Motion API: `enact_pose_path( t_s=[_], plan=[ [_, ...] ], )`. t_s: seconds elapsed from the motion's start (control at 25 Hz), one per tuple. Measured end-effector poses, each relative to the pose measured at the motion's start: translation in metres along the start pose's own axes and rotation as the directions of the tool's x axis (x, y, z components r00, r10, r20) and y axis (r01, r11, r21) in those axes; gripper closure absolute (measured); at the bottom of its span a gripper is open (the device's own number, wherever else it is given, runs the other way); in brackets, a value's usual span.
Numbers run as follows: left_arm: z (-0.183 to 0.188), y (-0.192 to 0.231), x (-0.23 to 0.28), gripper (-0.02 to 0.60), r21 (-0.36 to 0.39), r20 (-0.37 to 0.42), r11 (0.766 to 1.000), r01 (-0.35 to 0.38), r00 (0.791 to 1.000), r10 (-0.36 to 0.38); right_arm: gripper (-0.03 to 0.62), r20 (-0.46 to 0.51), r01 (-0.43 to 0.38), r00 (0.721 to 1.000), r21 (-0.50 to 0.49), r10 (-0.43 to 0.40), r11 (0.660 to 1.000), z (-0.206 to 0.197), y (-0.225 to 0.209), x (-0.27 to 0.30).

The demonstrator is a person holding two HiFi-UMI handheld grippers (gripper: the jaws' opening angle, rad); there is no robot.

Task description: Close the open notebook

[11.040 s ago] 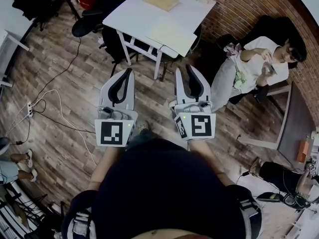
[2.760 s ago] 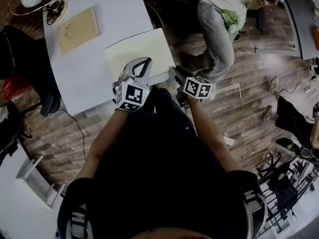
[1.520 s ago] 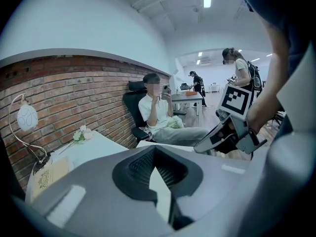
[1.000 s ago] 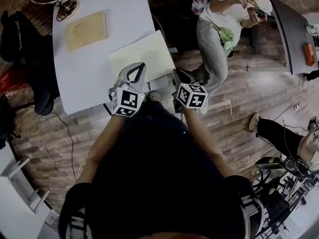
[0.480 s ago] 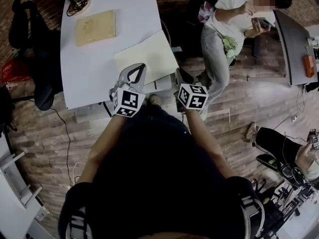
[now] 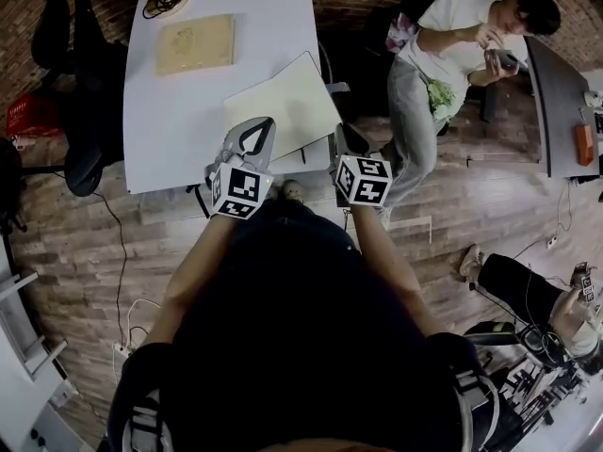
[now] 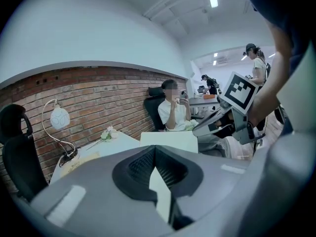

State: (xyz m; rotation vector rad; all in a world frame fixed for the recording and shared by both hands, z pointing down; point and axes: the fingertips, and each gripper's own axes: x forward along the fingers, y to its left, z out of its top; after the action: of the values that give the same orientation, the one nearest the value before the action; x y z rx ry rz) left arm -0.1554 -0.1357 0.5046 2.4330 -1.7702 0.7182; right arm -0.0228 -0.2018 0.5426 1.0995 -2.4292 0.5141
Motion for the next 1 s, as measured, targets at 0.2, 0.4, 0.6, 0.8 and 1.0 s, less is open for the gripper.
enact_pose_path(
  t_s=[0.2, 0.4, 0.6, 0.8, 1.0],
  plan=[
    [-0.003, 0.004, -0.007, 0.586, -0.011, -0.002, 1.000, -0.024, 1.000, 0.024, 0.559, 0.015, -0.007, 1.000, -0.056, 0.007, 0.998, 0.007, 0.009, 0.002],
    [-0.003, 0.008, -0.015, 0.586, -0.014, -0.001, 0.999, -0.044, 0.999, 0.044, 0.560, 0.025, -0.013, 1.000, -0.089, 0.015, 0.996, 0.012, 0.017, 0.001],
    [-0.006, 0.008, -0.024, 0.586, -0.021, 0.000, 0.998, -0.066, 0.998, 0.066, 0.562, 0.031, -0.019, 0.999, -0.103, 0.022, 0.994, 0.012, 0.022, -0.002],
    [-0.010, 0.011, -0.030, 0.586, -0.032, -0.007, 0.996, -0.087, 0.996, 0.087, 0.563, 0.037, -0.029, 0.999, -0.126, 0.034, 0.992, 0.014, 0.029, -0.001],
    [-0.012, 0.010, -0.038, 0.586, -0.036, -0.010, 0.994, -0.106, 0.994, 0.106, 0.566, 0.045, -0.050, 0.997, -0.171, 0.058, 0.984, 0.019, 0.040, -0.001]
  ],
)
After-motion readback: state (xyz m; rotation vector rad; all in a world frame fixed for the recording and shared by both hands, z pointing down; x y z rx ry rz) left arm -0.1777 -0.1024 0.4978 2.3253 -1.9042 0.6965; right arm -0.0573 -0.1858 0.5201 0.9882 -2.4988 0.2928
